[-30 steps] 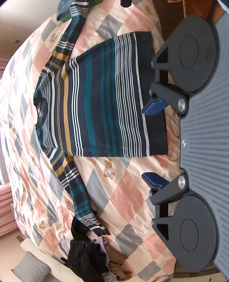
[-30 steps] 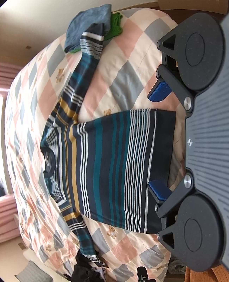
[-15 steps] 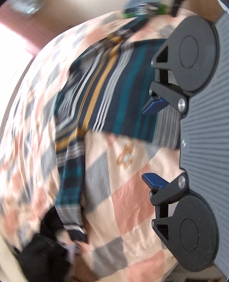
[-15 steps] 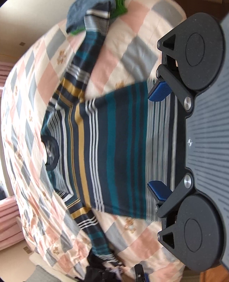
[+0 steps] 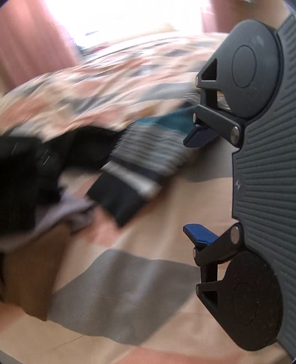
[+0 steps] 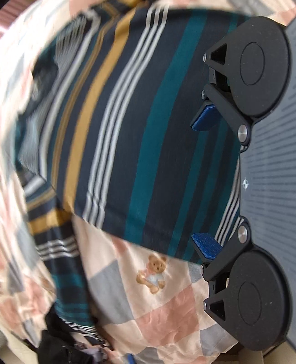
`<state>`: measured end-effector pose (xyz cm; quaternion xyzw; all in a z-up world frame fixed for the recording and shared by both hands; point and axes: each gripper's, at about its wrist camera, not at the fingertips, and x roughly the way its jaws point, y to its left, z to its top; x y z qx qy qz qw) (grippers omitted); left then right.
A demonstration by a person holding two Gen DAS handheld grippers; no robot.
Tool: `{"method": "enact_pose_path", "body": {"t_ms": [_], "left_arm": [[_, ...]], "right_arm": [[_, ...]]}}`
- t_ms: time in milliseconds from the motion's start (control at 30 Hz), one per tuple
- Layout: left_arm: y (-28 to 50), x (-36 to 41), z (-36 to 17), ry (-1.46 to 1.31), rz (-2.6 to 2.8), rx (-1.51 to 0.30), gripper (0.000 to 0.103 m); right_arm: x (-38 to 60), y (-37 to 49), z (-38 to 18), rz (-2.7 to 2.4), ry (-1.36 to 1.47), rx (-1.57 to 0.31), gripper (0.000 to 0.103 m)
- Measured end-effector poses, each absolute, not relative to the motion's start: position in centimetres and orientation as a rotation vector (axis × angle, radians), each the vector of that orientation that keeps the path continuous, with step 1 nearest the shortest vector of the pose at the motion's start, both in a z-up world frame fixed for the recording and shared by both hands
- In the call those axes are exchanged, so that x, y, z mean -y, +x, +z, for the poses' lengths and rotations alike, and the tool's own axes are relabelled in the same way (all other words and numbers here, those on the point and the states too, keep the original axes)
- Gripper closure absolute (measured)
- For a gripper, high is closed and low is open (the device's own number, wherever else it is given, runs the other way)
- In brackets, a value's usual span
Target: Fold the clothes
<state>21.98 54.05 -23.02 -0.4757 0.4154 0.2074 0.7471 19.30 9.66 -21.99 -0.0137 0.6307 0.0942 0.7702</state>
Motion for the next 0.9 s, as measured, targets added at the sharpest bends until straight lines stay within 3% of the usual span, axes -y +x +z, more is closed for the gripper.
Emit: {"method": "enact_pose_path", "body": {"t_ms": [133, 233, 467, 667, 800, 900], "left_arm": [[23.2, -56.5, -26.6, -1.234, 0.508, -0.820, 0.034], [23.6, -57.3, -27.8, -1.305, 0.536, -0.759, 0.044], [25.5, -57.3, -26.8, -1.211, 0.525, -0.719, 0.096], [27.5, -50.5, -16.3, -0.810, 0.368, -0.569, 0.097], [30.1, -39.8, -9.0, -0.550, 0.053, -0.478, 0.097], [31.5, -29.5, -6.9, -0.432, -0.199, -0.467, 0.097]], "right_arm": [[-11.0, 20.2, -24.0, 0.239, -0.046, -1.405, 0.004], [-11.5, 21.0, -25.0, 0.248, -0.052, -1.423, 0.004], [-10.7, 22.3, -26.3, 0.273, -0.026, -1.430, 0.004], [-7.5, 22.2, -26.4, 0.302, 0.070, -1.394, 0.005], [-3.7, 22.7, -25.5, 0.298, 0.144, -1.342, 0.006], [0.9, 22.9, -24.2, 0.238, 0.190, -1.281, 0.007]]}}
